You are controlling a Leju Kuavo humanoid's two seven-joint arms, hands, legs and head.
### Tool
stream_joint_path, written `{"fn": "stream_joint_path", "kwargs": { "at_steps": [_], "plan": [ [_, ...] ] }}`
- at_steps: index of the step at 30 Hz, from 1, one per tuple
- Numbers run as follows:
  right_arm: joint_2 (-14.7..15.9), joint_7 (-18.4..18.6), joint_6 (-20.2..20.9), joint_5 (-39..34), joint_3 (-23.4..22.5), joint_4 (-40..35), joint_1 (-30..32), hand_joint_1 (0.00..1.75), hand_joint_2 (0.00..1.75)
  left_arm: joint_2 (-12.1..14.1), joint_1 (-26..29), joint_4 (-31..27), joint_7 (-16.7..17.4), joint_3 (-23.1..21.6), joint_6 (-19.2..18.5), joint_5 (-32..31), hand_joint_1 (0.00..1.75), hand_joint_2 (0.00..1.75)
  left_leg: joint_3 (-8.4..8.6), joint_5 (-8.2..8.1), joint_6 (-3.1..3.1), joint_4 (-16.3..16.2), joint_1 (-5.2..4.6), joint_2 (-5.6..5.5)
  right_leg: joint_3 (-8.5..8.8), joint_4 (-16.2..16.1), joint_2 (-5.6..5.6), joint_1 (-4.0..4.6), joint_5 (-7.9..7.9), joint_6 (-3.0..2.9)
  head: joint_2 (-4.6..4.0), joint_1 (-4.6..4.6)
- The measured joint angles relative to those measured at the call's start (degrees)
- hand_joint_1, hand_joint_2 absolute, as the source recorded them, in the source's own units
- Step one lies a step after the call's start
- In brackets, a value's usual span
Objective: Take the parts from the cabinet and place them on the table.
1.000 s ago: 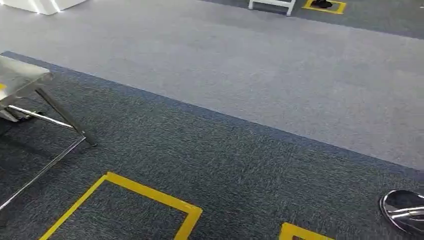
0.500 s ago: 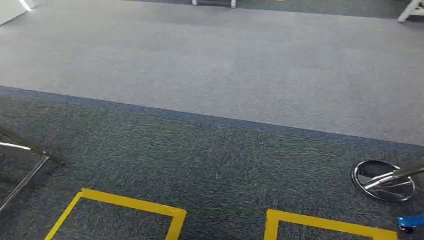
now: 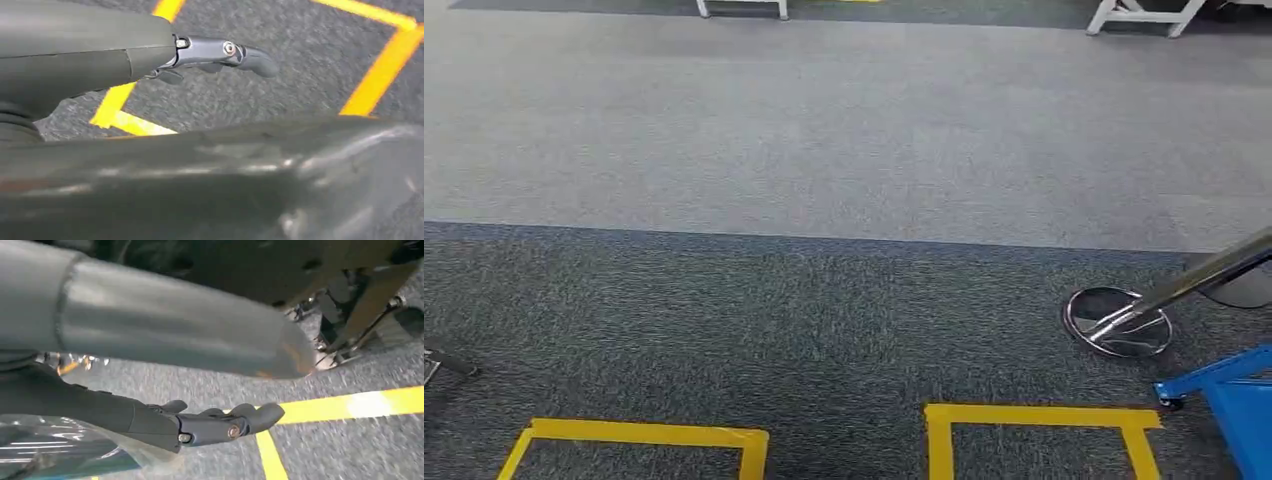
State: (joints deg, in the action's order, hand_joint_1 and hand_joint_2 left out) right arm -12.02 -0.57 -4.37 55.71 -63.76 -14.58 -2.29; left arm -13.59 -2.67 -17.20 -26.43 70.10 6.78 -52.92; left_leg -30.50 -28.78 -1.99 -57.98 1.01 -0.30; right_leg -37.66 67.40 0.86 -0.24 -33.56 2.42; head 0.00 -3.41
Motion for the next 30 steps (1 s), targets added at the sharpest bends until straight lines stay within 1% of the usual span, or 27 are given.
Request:
{"fn": "stream_joint_path", "kwargs": {
  "at_steps": [1,2,3,4,5,6,7,8,11,12,13,14,15,16,17,18,19,20,21,22,23,24,25,27,28,29,30],
  "plan": [
    [0.0,0.24,0.02,-0.02,0.0,0.0,-0.02,0.0,0.0,0.07,0.05,0.0,-0.18,0.0,-0.02,0.07,0.0,0.0,0.0,-0.06,-0.06,-0.01,-0.08,1.07,-2.28,4.55,-0.22,-0.12,-1.89,0.24,0.0,0.09],
    [0.0,0.57,0.11,-0.04,-0.02,0.0,0.04,0.0,0.0,0.15,0.0,0.0,-0.53,0.0,-0.11,0.11,0.0,0.0,-0.01,-0.12,-0.09,-0.03,-0.1,2.0,-3.83,7.64,-0.29,-0.21,-2.66,0.44,0.0,-0.02],
    [0.0,0.81,0.28,-0.11,-0.02,0.0,0.2,0.0,0.0,0.28,-0.11,0.0,-0.83,0.0,-0.26,0.2,0.0,0.0,0.05,-0.17,-0.03,-0.03,-0.1,2.75,-3.95,7.76,-0.35,-0.35,-1.93,0.56,0.02,0.0],
    [0.0,0.92,0.42,-0.11,-0.02,0.0,0.28,0.0,0.0,0.35,-0.28,0.0,-1.24,0.0,-0.48,0.33,0.0,0.0,0.13,-0.3,0.03,-0.04,-0.1,3.52,-2.63,5.26,-0.61,-0.45,0.06,0.68,0.0,0.0],
    [0.02,0.96,0.72,-0.02,-0.02,0.0,0.28,0.0,0.0,0.39,-0.43,0.0,-1.71,0.02,-0.7,0.85,0.0,0.0,0.31,-0.43,0.21,-0.04,-0.08,4.15,-0.35,1.02,-1.23,-0.49,2.38,0.67,0.0,-0.02],
    [0.07,0.87,1.03,0.09,-0.02,0.0,0.26,0.0,0.0,0.39,-0.58,0.0,-2.18,0.06,-1.02,1.33,0.0,0.0,0.61,-0.61,0.39,-0.04,-0.07,4.79,2.7,-4.44,-2.48,-0.49,4.82,0.54,0.0,-0.02],
    [0.09,0.83,1.24,0.17,-0.02,-0.02,0.21,0.0,0.0,0.41,-0.63,0.0,-2.53,0.15,-1.25,1.64,0.0,0.0,0.92,-0.83,0.73,-0.04,-0.17,5.26,4.84,-8.43,-5.17,-0.36,5.51,0.39,0.0,-0.09],
    [0.09,0.74,1.36,0.26,-0.02,-0.02,0.03,0.0,0.0,0.42,-0.59,0.0,-2.76,0.31,-1.38,1.88,0.0,0.0,0.84,-1.26,1.26,-0.37,-0.6,5.79,5.81,-9.35,-5.55,0.23,5.08,-0.31,0.0,-0.13],
    [0.09,-0.64,1.44,0.22,-0.02,-0.02,0.4,0.0,0.0,0.13,-0.67,0.0,-4.0,1.0,-2.01,3.17,0.0,0.0,1.54,-1.11,1.95,0.17,-0.4,7.52,5.12,-9.18,-3.57,0.64,5.19,-1.42,0.0,0.09],
    [0.09,-0.81,1.44,0.2,-0.02,-0.02,0.38,0.0,0.0,0.07,-0.66,0.0,-4.11,1.07,-2.12,3.26,0.0,0.0,1.83,-1.43,2.45,0.19,-0.3,8.02,5.5,-9.7,-2.81,0.48,5.45,-1.93,0.0,0.06],
    [0.04,-1.18,1.42,0.2,-0.02,-0.02,0.48,0.0,0.0,-0.07,-0.64,0.0,-4.11,1.27,-2.16,3.43,0.0,0.0,1.77,-2.37,2.78,-0.73,0.0,4.93,5.78,-10.1,-2.3,0.18,5.74,-2.28,0.0,0.31],
    [-0.02,-1.27,1.33,0.28,-0.02,-0.02,0.43,0.0,0.0,-0.09,-0.58,0.0,-4.09,1.55,-2.16,3.48,0.0,0.0,0.68,-4.16,2.72,-3.31,0.05,2.45,5.86,-10.14,-1.81,0.1,5.81,-2.59,0.02,0.64],
    [-0.04,-1.25,1.11,0.5,-0.02,-0.02,0.29,0.0,0.0,-0.09,-0.39,0.0,-3.74,1.79,-2.08,3.52,0.0,0.0,-1.17,-6.38,2.66,-7.42,0.05,1.39,5.84,-10.14,-1.1,0.08,5.83,-2.9,0.0,0.81],
    [-0.15,-1.25,0.87,0.79,-0.02,-0.02,0.26,0.0,0.0,-0.09,-0.13,0.0,-3.15,2.14,-1.92,3.61,0.0,0.0,-3.44,-8.52,2.66,-12.32,0.0,1.01,5.84,-10.13,-0.3,0.15,5.81,-3.02,0.0,0.83],
    [-0.2,-1.25,0.81,0.98,-0.02,-0.02,0.27,0.0,0.0,-0.11,0.1,0.0,-2.93,2.42,-1.83,3.65,0.0,0.0,-5.44,-9.81,2.64,-16.3,-0.01,0.92,5.86,-10.11,0.63,0.25,5.8,-3.1,0.0,0.92],
    [-0.2,-1.2,0.79,1.18,-0.02,-0.02,0.38,0.0,0.0,-0.11,0.35,0.0,-2.78,2.58,-1.84,3.91,0.0,0.0,-6.58,-9.53,2.56,-18.09,-0.01,0.87,5.93,-10.06,1.58,0.3,5.81,-3.1,0.0,0.9],
    [-0.24,-1.16,0.61,1.38,-0.02,-0.02,0.47,0.0,0.0,-0.11,0.41,0.0,-2.78,2.86,-2.01,4.72,0.0,0.0,-6.31,-7.74,2.47,-16.84,-0.01,0.84,6.05,-10.02,2.48,0.31,5.8,-3.1,0.0,0.94],
    [-0.31,-1.14,0.5,1.44,-0.02,-0.02,0.48,0.0,0.0,-0.11,0.34,-0.02,-2.84,3.17,-2.27,5.29,0.0,0.0,-5.08,-4.99,2.35,-13.36,0.0,0.66,6.13,-9.91,3.4,0.29,5.78,-3.06,0.0,0.92],
    [-0.37,-1.01,0.3,1.55,-0.02,-0.02,0.46,0.0,0.0,-0.13,0.28,-0.11,-3.04,3.67,-2.65,6.4,0.0,0.0,-3.29,-2.09,2.21,-8.74,0.05,-0.06,6.18,-9.77,4.25,0.23,5.72,-2.96,0.0,0.96],
    [-0.48,-0.85,0.11,1.73,-0.02,-0.02,0.4,0.0,0.0,-0.2,0.24,-0.26,-3.32,4.26,-3.43,7.39,0.0,0.0,-1.63,0.29,2.1,-4.32,0.17,-1.95,6.15,-9.56,4.97,0.17,5.61,-2.79,0.0,1.01],
    [-0.57,-0.7,0.0,1.88,-0.02,-0.02,0.28,0.0,0.0,-0.26,0.19,-0.5,-3.47,4.96,-4.0,8.02,0.0,0.0,-1.02,-0.06,2.07,-2.27,0.4,-5.32,5.79,-9.02,5.6,0.5,5.39,-2.42,0.0,1.09],
    [-0.57,-0.66,-0.04,2.1,-0.02,-0.02,0.09,0.0,0.0,-0.5,0.11,-0.74,-3.56,5.51,-4.24,8.22,0.0,0.0,-0.79,-0.53,2.27,-1.21,0.53,-4.87,5.17,-8.77,6.42,0.25,5.45,-2.04,0.02,1.13],
    [-0.57,-0.63,-0.11,2.25,-0.02,-0.02,0.2,0.0,0.0,-0.59,0.03,-0.92,-3.61,5.71,-4.48,8.15,0.0,0.0,-0.89,-0.46,2.16,-1.34,0.25,-4.45,4.78,-8.97,6.96,0.05,5.7,-1.54,0.0,1.11],
    [-0.57,-0.57,-0.13,2.36,-0.02,-0.02,0.48,0.0,0.0,-0.68,-0.1,-1.2,-3.61,5.84,-5.01,8.18,0.0,0.0,-0.76,-0.17,1.55,-1.07,0.33,-3.24,3.95,-9.22,8.16,-0.16,5.95,-0.74,0.02,1.11],
    [-0.52,-0.7,-0.13,2.4,-0.02,-0.02,0.48,0.0,0.0,-0.77,-0.31,-1.29,-3.78,6.03,-5.61,8.78,0.0,0.0,-0.69,0.08,1.12,-0.75,0.57,-2.26,3.9,-8.7,7.12,-0.15,5.59,-0.63,0.0,1.14],
    [-0.52,-1.05,-0.07,2.47,-0.02,-0.02,0.35,0.0,0.0,-0.81,-0.46,-1.51,-3.98,6.43,-5.99,9.31,0.0,0.0,-0.69,0.05,0.71,-0.63,0.47,-1.64,2.96,-6.72,3.34,0.22,4.01,-0.44,0.0,0.67],
    [-0.52,-1.75,0.33,2.65,-0.02,-0.04,0.27,0.0,0.0,-0.9,-0.41,-1.71,-4.2,6.86,-6.49,9.73,0.0,0.0,-0.72,0.04,0.51,-0.63,0.23,-0.7,0.92,-2.73,1.22,0.2,1.56,-0.22,0.0,0.22]
  ]
}}
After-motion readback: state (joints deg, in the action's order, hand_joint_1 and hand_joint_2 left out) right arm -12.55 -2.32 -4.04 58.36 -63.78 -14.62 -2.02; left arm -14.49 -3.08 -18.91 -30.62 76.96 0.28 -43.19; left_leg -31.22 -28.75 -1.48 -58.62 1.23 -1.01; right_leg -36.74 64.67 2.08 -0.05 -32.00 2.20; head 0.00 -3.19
